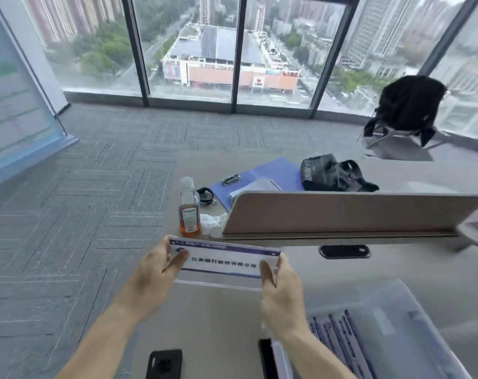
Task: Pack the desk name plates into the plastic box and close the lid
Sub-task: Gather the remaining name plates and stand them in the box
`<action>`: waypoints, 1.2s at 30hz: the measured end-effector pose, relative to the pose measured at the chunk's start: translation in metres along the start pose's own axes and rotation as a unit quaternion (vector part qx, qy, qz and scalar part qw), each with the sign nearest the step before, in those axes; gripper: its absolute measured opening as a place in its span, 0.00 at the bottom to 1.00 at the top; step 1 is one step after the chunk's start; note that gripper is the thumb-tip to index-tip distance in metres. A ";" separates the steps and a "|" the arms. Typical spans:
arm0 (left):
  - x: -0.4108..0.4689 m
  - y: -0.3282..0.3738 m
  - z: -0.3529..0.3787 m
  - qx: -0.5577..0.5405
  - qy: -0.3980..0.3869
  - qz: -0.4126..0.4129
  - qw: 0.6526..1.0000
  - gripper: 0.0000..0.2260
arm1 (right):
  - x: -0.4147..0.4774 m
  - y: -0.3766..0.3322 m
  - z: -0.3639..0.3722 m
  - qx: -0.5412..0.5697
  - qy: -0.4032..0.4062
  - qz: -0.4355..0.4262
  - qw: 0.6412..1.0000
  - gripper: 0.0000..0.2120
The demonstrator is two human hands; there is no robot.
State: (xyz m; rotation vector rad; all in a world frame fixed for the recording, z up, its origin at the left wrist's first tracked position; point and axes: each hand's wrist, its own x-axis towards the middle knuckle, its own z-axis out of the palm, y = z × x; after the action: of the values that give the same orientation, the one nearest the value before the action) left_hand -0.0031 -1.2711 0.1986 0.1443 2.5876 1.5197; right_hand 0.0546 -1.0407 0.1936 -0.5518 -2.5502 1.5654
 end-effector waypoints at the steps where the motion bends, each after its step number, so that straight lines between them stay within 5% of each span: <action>1: 0.000 0.019 0.005 0.009 -0.017 0.015 1.000 0.06 | -0.005 -0.004 -0.025 0.007 0.004 0.008 1.000 0.26; 5: 0.000 0.109 0.035 0.050 -0.033 0.062 0.996 0.04 | -0.019 -0.007 -0.122 0.036 0.023 -0.011 0.999 0.09; 8: -0.009 0.175 0.066 0.142 0.023 0.118 0.983 0.18 | -0.023 -0.001 -0.188 0.039 0.053 -0.054 0.996 0.09; 11: -0.028 0.238 0.105 0.326 0.084 0.265 0.903 0.32 | -0.037 -0.001 -0.259 -0.008 0.076 -0.109 0.991 0.13; 13: -0.043 0.275 0.141 0.376 0.032 0.340 0.862 0.30 | -0.045 0.001 -0.307 -0.061 0.112 -0.148 0.981 0.16; 15: -0.062 0.308 0.181 0.347 -0.043 0.361 0.865 0.16 | -0.056 0.006 -0.350 -0.130 0.148 -0.189 0.962 0.15; 17: -0.078 0.329 0.215 0.323 -0.071 0.353 0.875 0.02 | -0.062 0.013 -0.384 -0.170 0.156 -0.220 0.948 0.11; 19: -0.094 0.338 0.241 0.290 -0.068 0.325 0.898 0.03 | -0.065 0.020 -0.410 -0.161 0.164 -0.220 0.948 0.03; 23: -0.111 0.332 0.273 0.139 -0.085 0.208 0.965 0.04 | -0.055 0.040 -0.431 -0.055 0.201 -0.166 0.964 0.25; 26: -0.109 0.318 0.293 0.050 -0.081 0.143 0.985 0.03 | -0.051 0.062 -0.418 0.023 0.073 -0.024 0.997 0.33; 30: -0.104 0.296 0.319 -0.067 -0.119 0.046 0.990 0.04 | -0.041 0.094 -0.383 0.180 -0.030 0.089 0.979 0.14; 36: -0.105 0.257 0.357 0.034 -0.059 -0.004 0.998 0.04 | -0.015 0.155 -0.343 0.150 -0.089 0.162 0.971 0.15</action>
State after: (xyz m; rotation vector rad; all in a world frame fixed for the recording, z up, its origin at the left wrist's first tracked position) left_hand 0.1635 -0.8548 0.2583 0.2223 2.5456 1.3762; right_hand 0.1998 -0.6942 0.2193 -0.8554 -2.3599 2.1535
